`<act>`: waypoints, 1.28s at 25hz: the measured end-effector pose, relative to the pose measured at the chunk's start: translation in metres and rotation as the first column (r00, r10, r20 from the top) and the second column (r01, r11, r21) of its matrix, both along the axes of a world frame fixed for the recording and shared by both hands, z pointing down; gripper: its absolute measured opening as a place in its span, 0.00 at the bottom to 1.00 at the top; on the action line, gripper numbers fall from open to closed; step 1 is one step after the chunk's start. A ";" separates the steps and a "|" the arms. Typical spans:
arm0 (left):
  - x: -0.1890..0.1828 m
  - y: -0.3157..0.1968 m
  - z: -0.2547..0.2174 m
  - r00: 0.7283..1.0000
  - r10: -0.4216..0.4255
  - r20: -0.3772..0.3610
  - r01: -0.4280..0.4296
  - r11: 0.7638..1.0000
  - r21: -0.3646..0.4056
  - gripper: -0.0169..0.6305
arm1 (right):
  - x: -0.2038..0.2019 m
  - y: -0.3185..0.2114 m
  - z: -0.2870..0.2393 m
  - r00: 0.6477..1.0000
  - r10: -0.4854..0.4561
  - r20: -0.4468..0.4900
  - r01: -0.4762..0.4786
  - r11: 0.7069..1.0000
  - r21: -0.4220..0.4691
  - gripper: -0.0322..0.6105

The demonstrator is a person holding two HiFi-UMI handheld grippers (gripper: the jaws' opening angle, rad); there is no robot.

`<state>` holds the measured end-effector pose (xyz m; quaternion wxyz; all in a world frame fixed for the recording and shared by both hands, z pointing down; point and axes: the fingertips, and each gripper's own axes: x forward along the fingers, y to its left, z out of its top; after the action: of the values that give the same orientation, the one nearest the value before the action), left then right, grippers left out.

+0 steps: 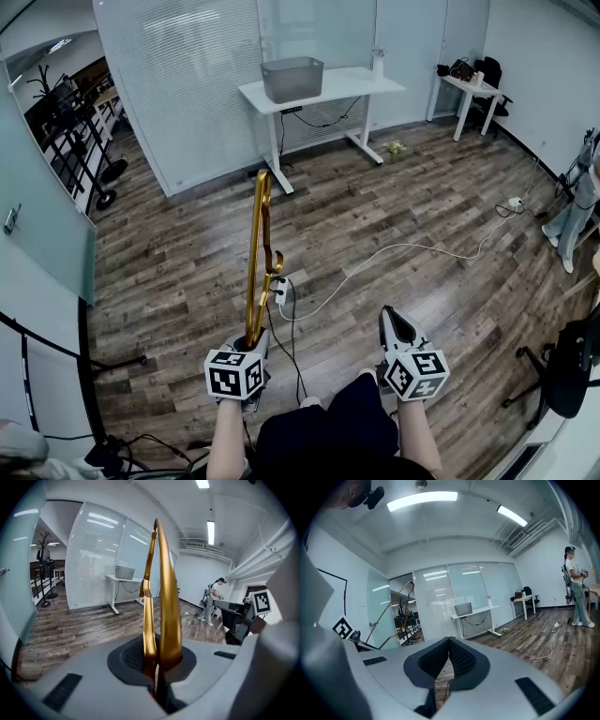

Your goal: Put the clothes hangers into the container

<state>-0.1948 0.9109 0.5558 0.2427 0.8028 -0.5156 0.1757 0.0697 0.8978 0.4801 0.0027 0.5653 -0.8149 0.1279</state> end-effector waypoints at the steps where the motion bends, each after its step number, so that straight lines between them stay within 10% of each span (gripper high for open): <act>1: 0.000 -0.001 -0.001 1.000 0.000 0.001 0.000 1.000 0.002 0.07 | 0.000 0.000 -0.001 1.000 -0.002 0.000 0.002 1.000 0.000 0.09; 32: 0.002 -0.063 0.016 1.000 0.013 0.005 -0.013 0.999 -0.035 0.07 | -0.024 -0.069 0.033 0.998 -0.043 0.040 0.047 0.994 -0.101 0.09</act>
<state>-0.1930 0.8481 0.5715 0.2539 0.8014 -0.5078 0.1885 0.0456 0.8285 0.5128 0.0189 0.5432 -0.8198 0.1800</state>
